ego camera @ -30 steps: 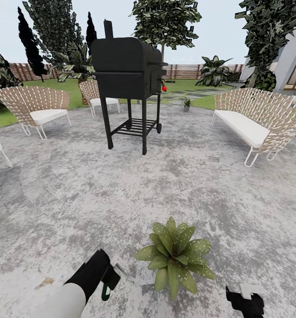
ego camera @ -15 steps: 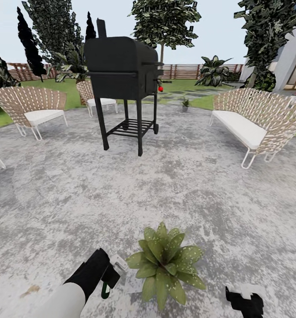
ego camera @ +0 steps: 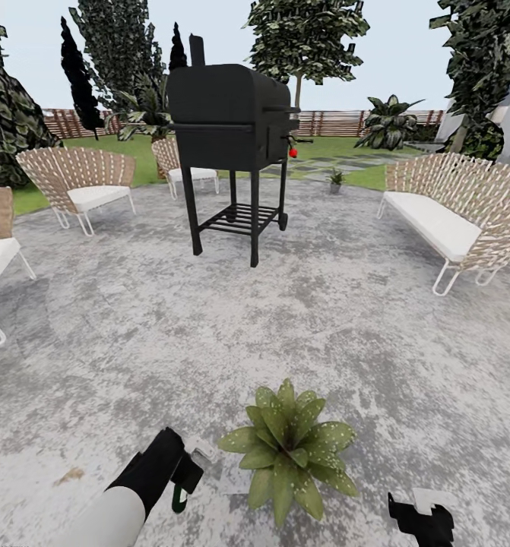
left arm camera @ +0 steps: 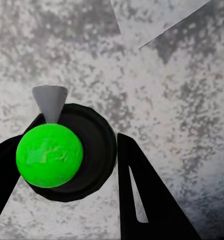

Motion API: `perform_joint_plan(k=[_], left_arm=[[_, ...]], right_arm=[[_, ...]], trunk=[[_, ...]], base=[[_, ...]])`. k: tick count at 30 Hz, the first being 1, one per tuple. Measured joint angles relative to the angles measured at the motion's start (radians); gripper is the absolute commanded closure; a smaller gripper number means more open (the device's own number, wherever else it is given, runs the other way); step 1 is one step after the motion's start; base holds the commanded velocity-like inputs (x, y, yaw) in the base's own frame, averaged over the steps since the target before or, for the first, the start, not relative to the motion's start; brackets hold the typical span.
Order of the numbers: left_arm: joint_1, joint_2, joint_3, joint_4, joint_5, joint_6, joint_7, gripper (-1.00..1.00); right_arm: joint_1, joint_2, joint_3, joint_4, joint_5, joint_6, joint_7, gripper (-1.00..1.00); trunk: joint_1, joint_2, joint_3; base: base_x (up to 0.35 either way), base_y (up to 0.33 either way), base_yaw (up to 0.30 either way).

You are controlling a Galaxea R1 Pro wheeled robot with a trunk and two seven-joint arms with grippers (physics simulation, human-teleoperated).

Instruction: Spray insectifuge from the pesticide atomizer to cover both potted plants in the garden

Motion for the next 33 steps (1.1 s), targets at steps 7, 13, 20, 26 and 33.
perform_joint_plan(k=[7, 13, 20, 26, 33], left_arm=[[0.0, 0.003, 0.005, -0.003, -0.005, -0.002, 0.017, 1.0], [0.0, -0.011, 0.003, 0.01, 0.003, -0.003, 0.01, 1.0], [0.0, -0.03, 0.002, 0.008, -0.002, -0.007, 0.01, 1.0], [0.0, -0.026, 0.001, 0.0, -0.004, -0.004, 0.007, 1.0], [-0.063, -0.016, -0.164, -0.067, -0.065, 0.099, -0.233, 1.0]], right_arm=[[0.0, 0.0, 0.0, 0.0, 0.0, 0.0, 0.0, -1.0], [0.0, 0.0, 0.0, 0.0, 0.0, 0.0, 0.0, -1.0], [0.0, 0.0, 0.0, -0.001, 0.0, 0.0, 0.0, -1.0], [0.0, -0.001, 0.0, -0.001, 0.0, 0.0, -0.001, -1.0], [0.0, -0.002, 0.0, 0.0, 0.0, 0.0, 0.0, -1.0]], trunk=[[0.0, 0.0, 0.0], [0.0, 0.0, 0.0], [0.0, 0.0, 0.0], [0.0, 0.0, 0.0], [0.0, 0.0, 0.0]], base=[[0.0, 0.0, 0.001], [0.0, 0.0, 0.0], [0.048, -0.102, 0.0], [0.023, -0.056, 0.0], [0.0, 0.0, 0.0]])
